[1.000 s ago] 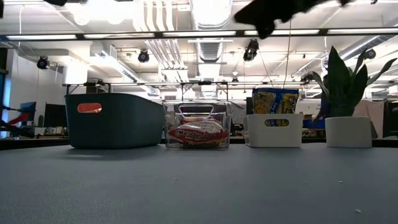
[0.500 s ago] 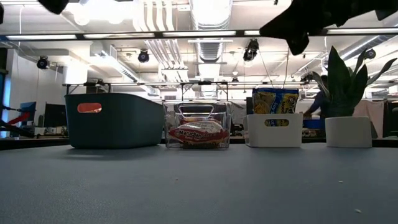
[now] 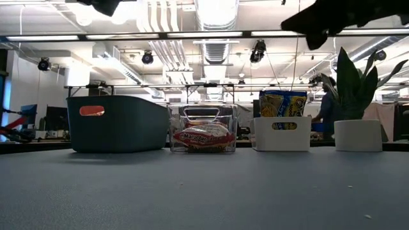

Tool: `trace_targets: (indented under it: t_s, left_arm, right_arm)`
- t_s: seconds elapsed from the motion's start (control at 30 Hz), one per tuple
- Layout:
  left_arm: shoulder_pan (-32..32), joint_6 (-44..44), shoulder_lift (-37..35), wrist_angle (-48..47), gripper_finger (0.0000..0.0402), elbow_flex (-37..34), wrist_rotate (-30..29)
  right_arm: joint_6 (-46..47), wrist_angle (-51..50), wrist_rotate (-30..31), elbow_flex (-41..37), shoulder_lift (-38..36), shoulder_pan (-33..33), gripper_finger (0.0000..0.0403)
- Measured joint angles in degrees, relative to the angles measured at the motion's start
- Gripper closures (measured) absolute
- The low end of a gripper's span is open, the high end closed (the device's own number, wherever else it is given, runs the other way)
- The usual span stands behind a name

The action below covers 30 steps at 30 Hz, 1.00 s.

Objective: Sort Maruchan noodles
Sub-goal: Return to Home Position

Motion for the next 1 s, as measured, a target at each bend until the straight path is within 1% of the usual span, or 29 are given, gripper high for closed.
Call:
trace_targets:
  t_s: [0.03,0.07,0.2,0.37,0.43,0.53,0.67,0.73,0.87,1.0]
  left_arm:
    - [1.52,0.10,-0.65,-1.29,0.0402,0.00,3.09]
    - [2.86,0.01,-1.55,-2.80,0.0402,-0.04,4.66]
    - [6.49,-0.87,-6.51,-6.66,0.0402,-1.16,5.59]
    - [8.55,-0.61,-15.45,-6.27,0.0402,-6.29,9.49]
    - [8.94,-1.33,-19.53,-5.87,0.0402,-9.21,9.48]
    - [9.65,-2.32,-25.16,-2.71,0.0402,-13.94,9.44]
    - [11.20,-2.74,-32.05,4.33,0.0402,-20.66,9.43]
    - [12.51,-2.75,-34.94,6.37,0.0402,-23.54,9.35]
    - [15.47,-4.49,-40.96,5.05,0.0402,-26.95,9.34]
    - [17.67,-4.58,-46.82,0.86,0.0402,-28.52,9.37]
  right_arm:
    - [-0.32,0.08,-0.47,-0.34,-1.34,0.00,0.0394]
    - [-0.67,0.17,-1.44,-0.85,-3.04,-0.02,0.0394]
    - [-1.81,0.09,-4.74,-3.12,-10.29,-0.02,0.0394]
    - [-1.95,-0.08,-5.38,-7.31,-19.30,-0.02,0.0394]
    - [-1.53,-0.12,-5.97,-9.34,-23.08,-0.02,0.0394]
    - [-1.24,-0.12,-6.18,-12.31,-28.58,-0.02,0.0394]
    - [-0.60,-0.20,-6.15,-15.57,-35.06,-0.02,0.0394]
    - [-0.21,-1.65,-6.15,-16.34,-38.15,-0.02,0.0394]
    - [0.31,-7.76,-6.12,-16.92,-43.49,-0.02,0.0394]
    - [0.59,-8.86,-5.73,-16.63,-43.84,-0.29,0.0394]
